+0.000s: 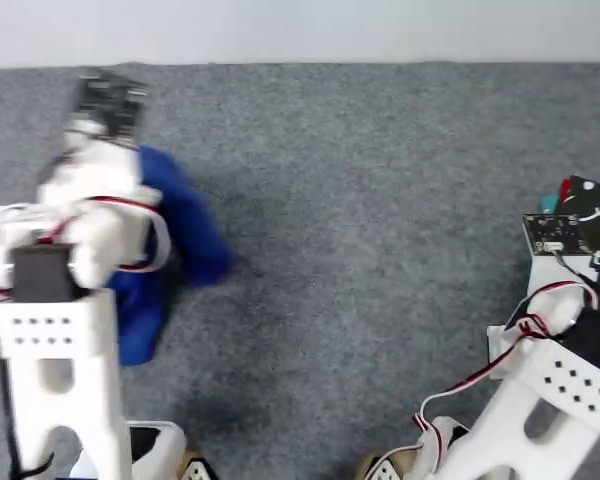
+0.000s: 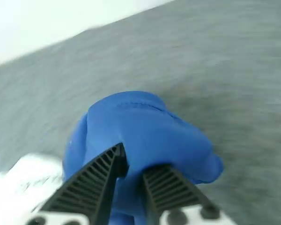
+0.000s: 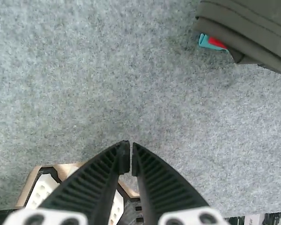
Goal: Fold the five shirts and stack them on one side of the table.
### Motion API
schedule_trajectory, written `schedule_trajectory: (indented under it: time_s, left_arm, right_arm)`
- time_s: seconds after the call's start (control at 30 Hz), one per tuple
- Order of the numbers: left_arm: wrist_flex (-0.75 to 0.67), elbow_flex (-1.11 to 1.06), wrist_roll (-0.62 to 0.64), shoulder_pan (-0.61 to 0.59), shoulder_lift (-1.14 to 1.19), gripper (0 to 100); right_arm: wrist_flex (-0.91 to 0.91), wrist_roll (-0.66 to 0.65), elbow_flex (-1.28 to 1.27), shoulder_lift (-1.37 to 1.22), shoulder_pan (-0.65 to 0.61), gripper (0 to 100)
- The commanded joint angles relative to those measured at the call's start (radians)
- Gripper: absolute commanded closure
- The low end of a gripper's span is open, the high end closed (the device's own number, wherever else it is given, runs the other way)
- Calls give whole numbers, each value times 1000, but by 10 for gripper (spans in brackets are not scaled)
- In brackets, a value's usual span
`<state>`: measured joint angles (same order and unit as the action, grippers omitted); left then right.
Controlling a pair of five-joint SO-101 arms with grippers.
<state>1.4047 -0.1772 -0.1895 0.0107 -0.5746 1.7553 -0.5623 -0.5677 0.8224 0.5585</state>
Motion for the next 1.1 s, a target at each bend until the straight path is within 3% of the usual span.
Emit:
schedule_trajectory:
  time_s: [0.0,0.13,0.27,0.47,0.67,0.8,0.93,1.07]
  left_arm:
    - [-11,54,9,221,-6,986]
    - [-31,74,9,376,-8,986]
    - [-83,91,9,427,3,986]
    - [-328,-76,9,295,146,986]
    - [-474,-48,9,133,482,985]
    - [-413,93,11,66,674,969]
    - [-233,263,12,9,758,858]
    - [-54,395,-29,0,752,845]
  right_arm:
    - [42,8,3,19,-7,990]
    - [42,8,-2,13,-7,990]
    - [39,8,-77,18,-7,990]
    - [28,8,-115,19,-13,990]
    - [-41,8,-120,10,-22,990]
    - [-58,8,-121,10,-114,990]
    - [-93,12,-121,1,-263,990]
    - [-111,135,-95,-124,-397,989]
